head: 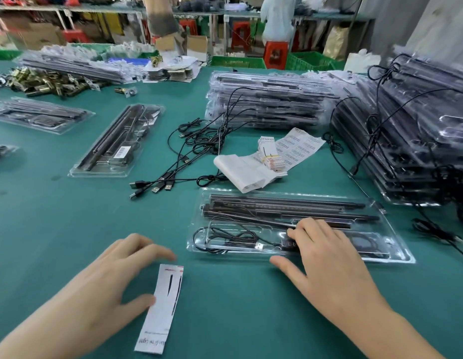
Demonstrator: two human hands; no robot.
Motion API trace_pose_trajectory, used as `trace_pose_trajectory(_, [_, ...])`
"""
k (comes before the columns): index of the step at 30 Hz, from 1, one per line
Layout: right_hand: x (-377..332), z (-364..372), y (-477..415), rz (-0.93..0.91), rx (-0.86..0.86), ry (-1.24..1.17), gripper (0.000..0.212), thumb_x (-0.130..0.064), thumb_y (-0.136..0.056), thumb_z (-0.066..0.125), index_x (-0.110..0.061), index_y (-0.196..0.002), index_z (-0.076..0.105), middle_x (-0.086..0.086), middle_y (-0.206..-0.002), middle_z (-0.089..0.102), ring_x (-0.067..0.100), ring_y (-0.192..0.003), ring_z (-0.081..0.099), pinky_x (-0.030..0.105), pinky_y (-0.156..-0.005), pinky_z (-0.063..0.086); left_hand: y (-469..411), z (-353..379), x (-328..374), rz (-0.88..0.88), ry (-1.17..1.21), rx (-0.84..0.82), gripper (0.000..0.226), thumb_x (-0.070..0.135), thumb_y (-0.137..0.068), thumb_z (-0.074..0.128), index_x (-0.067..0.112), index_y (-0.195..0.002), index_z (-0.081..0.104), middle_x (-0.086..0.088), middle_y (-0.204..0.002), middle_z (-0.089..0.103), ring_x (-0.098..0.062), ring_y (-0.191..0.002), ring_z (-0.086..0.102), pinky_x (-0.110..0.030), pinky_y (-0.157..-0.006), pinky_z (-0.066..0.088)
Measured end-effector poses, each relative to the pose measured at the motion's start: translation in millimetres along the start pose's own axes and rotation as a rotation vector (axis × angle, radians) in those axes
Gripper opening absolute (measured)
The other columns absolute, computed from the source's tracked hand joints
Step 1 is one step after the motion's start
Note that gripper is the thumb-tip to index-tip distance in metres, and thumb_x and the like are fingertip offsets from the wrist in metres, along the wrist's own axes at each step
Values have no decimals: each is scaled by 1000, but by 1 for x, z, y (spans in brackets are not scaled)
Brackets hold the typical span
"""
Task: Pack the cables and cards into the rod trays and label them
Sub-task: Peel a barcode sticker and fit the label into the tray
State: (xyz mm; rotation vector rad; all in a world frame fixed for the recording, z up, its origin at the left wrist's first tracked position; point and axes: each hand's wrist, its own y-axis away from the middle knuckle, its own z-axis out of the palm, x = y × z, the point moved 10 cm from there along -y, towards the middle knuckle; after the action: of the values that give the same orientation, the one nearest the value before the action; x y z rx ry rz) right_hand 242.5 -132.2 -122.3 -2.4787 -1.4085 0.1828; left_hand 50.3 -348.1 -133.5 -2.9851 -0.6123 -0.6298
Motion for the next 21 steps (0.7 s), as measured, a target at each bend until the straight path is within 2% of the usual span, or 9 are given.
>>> trace_pose_trajectory(2, [-2, 0, -2, -16, 13, 10, 49, -58, -92, 48, -14, -94, 70, -2, -92, 57, 22, -86, 58, 38, -73, 54, -1, 11, 15, 66, -39, -33, 57, 23, -89, 66, 67, -120, 48, 39, -127, 37, 7, -125, 38, -13, -91, 39])
trace_pose_trajectory(4, [-2, 0, -6, -40, 8, 20, 52, -58, -93, 42, -14, -91, 70, -2, -89, 58, 22, -83, 59, 37, -72, 53, 0, 16, 20, 71, -59, -18, 56, 15, -91, 61, 66, -114, 54, 40, -124, 41, 10, -119, 40, -12, -82, 42])
trace_pose_trajectory(6, [1, -3, -9, -64, 20, 26, 49, -59, -91, 46, -16, -90, 71, -4, -86, 61, 21, -81, 60, 36, -73, 52, 1, 16, 23, 78, -62, 4, 47, 23, -88, 74, 63, -109, 61, 37, -117, 49, 13, -111, 42, -10, -71, 41])
trace_pose_trajectory(8, [-2, -7, -8, -109, 48, 32, 40, -55, -88, 58, -18, -96, 73, -6, -84, 64, 20, -80, 62, 37, -75, 51, -2, 18, 23, 59, -41, -7, 38, 42, -86, 77, 66, -109, 59, 37, -115, 48, 13, -113, 41, -11, -74, 42])
trace_pose_trajectory(11, [-7, -8, -5, -170, 89, 20, 31, -47, -84, 71, -17, -96, 72, -5, -84, 65, 21, -80, 63, 36, -71, 54, -10, 22, 20, 22, 95, -23, 39, 39, -91, 73, 67, -111, 55, 32, -120, 50, 0, -98, 57, -15, -79, 45])
trace_pose_trajectory(14, [-7, -7, -4, -189, 118, -9, 27, -42, -85, 70, -16, -92, 73, -5, -82, 62, 21, -78, 61, 36, -68, 54, -28, 8, 29, 59, 255, 55, 37, 23, -91, 75, 56, -104, 66, 19, -105, 63, -13, -82, 62, -24, -74, 50])
trace_pose_trajectory(18, [-2, -7, -1, -125, 135, -41, 23, -42, -95, 65, -20, -95, 73, -7, -86, 62, 21, -84, 62, 37, -83, 46, -58, -11, 46, 117, 507, 149, 33, 13, -93, 73, 43, -108, 73, 19, -90, 68, -8, -82, 63, -14, -72, 46])
trace_pose_trajectory(20, [-1, -6, 1, -98, 124, -56, 20, -41, -95, 66, -22, -98, 72, -8, -88, 63, 21, -88, 62, 39, -91, 41, -77, -11, 47, 112, 550, 134, 30, 17, -95, 70, 41, -112, 72, 15, -82, 66, -9, -73, 58, -18, -70, 44])
trace_pose_trajectory(21, [-1, -5, 1, -90, 107, -71, 22, -42, -95, 63, -22, -99, 72, -9, -89, 62, 21, -89, 62, 40, -93, 42, -87, -8, 46, 100, 576, 112, 29, 18, -96, 69, 41, -114, 71, 9, -82, 66, -18, -75, 59, -23, -71, 44])
